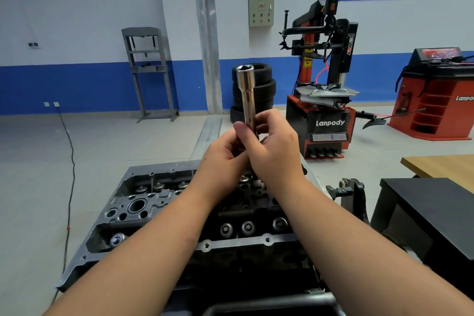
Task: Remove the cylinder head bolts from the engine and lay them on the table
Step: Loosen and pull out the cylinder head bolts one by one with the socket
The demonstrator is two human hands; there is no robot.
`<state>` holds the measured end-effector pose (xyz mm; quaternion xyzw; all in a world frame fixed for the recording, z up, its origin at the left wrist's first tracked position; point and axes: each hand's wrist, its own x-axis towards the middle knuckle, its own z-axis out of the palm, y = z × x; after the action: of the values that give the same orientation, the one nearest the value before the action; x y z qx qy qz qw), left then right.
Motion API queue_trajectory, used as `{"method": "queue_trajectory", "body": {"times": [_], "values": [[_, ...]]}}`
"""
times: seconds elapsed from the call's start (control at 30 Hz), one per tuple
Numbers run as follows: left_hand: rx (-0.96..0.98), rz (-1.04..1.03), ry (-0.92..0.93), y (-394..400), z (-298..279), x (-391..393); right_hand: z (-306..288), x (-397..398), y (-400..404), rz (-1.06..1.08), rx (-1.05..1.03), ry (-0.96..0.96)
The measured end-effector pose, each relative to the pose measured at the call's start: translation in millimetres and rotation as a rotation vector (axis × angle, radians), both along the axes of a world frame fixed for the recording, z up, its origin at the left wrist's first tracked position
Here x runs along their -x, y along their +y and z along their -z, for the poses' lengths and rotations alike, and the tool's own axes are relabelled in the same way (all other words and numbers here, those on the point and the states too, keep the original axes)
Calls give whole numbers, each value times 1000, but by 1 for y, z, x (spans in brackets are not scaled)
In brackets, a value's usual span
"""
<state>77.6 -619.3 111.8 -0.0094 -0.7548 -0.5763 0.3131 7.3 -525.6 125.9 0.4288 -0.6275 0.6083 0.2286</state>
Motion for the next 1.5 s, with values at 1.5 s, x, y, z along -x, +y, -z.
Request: {"method": "queue_trajectory", "body": {"times": [1.5], "values": [[-39,73,-31,0,1,0,1,-1,-2,-17,6,-44]]}}
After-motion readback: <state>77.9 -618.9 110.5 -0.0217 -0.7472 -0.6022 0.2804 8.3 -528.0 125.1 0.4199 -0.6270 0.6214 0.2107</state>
